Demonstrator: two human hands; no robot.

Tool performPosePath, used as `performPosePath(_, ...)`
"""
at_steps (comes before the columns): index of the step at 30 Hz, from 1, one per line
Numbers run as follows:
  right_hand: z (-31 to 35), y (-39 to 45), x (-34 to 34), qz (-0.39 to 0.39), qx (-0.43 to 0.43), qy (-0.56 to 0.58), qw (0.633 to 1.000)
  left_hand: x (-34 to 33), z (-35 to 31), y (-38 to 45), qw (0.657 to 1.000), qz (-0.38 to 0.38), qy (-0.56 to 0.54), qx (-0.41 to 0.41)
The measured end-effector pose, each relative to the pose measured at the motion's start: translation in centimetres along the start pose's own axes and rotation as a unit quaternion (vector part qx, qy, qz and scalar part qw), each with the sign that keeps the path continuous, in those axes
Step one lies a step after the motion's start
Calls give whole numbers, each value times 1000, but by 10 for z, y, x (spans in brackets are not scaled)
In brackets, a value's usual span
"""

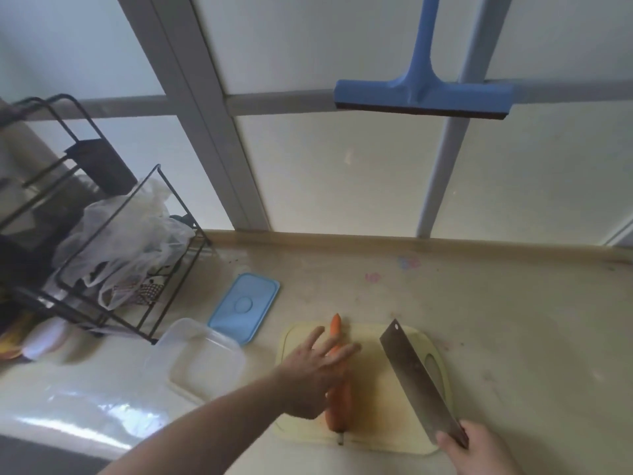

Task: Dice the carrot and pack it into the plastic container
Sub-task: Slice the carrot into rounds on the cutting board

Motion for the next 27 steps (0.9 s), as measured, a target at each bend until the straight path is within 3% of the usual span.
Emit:
performPosePath(2, -2, -1, 1, 0, -3, 5, 1000, -8, 16, 16, 985, 13, 99, -142)
performPosePath(4, -5, -2, 2, -5, -1, 7, 1000, -16, 21, 25, 974, 49, 102, -196)
performPosePath(6, -10, -2, 6, -20, 2, 10, 1000, -13, 15, 28, 985, 54, 30, -159)
performPosePath(8, -12, -1, 8, -27, 4, -2, 1000, -11, 1, 25, 994, 35, -93, -48)
performPosePath(10, -13, 3, 10, -50, 17, -14, 999, -16, -19, 17, 981, 65, -171, 67)
performPosePath(12, -14, 4, 8, -54, 14, -14, 998, -22, -38, 11, 969, 51, -207, 127)
performPosePath(17, -6, -1, 1, -29, -4, 4, 1000, -26, -52, 9, 973, -14, -173, 154)
performPosePath(21, 5, -6, -1, -20, 0, -6, 1000, -20, -52, 21, 979, -2, -162, 126)
performPosePath(27, 7, -7, -11, -2, 5, 3, 1000, -26, -50, 42, 952, 5, -215, 219)
Point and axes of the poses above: each hand's wrist, its own y-axis towards the middle knuckle, its own x-axis out of the back of the hand, z = x × y, the point moved 2 cm from there along y, towards the middle knuckle, and after that the axes turned 13 degrees about y, right-handed, at the moved point
